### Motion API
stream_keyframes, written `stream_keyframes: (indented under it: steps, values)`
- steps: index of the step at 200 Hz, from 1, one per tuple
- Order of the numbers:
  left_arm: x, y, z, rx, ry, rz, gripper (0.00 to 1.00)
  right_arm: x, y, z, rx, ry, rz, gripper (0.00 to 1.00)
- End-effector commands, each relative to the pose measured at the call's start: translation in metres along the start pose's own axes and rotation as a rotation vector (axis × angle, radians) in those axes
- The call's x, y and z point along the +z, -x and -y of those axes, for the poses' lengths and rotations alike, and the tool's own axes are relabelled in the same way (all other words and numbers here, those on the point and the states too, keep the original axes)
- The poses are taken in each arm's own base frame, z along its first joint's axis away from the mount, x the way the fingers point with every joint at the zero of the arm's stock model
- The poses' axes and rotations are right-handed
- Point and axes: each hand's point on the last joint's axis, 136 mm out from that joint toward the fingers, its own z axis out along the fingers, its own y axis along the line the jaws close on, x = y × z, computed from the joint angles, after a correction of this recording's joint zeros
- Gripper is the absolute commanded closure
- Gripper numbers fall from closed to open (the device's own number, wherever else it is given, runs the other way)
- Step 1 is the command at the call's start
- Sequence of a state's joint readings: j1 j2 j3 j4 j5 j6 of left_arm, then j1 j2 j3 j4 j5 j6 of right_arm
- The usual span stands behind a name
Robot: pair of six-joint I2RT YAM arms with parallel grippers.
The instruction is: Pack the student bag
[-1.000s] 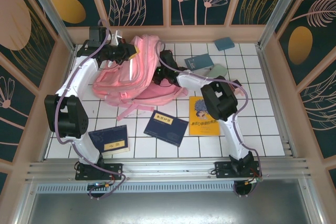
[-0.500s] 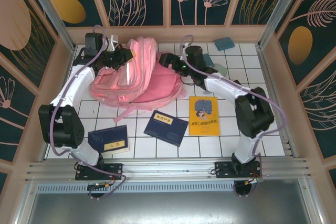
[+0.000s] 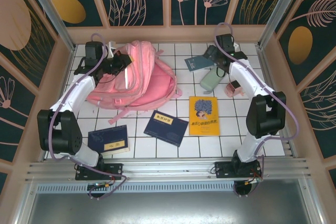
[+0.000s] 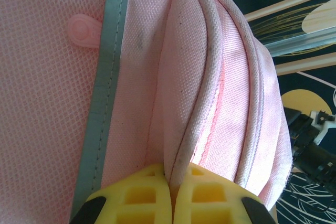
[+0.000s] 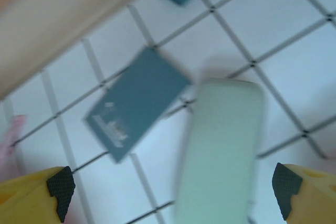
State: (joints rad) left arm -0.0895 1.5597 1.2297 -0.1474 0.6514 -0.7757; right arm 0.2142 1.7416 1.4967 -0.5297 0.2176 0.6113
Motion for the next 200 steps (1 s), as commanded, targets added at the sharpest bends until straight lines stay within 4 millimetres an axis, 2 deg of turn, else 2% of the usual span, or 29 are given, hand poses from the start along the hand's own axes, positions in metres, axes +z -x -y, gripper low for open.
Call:
stream_keyframes:
  steps: [1, 30, 70, 93, 148, 200]
  values:
    - [-0.016, 0.017, 0.028, 0.076, -0.087, 0.085, 1.00, -0.007, -0.008, 0.060, 0.042, -0.204, -0.069, 0.01]
    - [-0.018, 0.013, 0.028, 0.076, -0.101, 0.089, 1.00, -0.010, -0.028, 0.110, 0.254, -0.306, -0.173, 0.01]
    - [-0.020, 0.010, 0.030, 0.075, -0.118, 0.087, 1.00, -0.002, -0.056, 0.139, 0.411, -0.349, -0.279, 0.02]
    - [-0.022, 0.010, 0.033, 0.080, -0.127, 0.087, 1.00, 0.008, -0.067, 0.140, 0.449, -0.325, -0.324, 0.02]
    - [-0.026, 0.007, 0.037, 0.090, -0.134, 0.086, 1.00, 0.034, -0.068, 0.137, 0.447, -0.291, -0.326, 0.04]
    - [-0.026, 0.005, 0.036, 0.098, -0.135, 0.078, 1.00, 0.057, -0.081, 0.147, 0.466, -0.336, -0.336, 0.22]
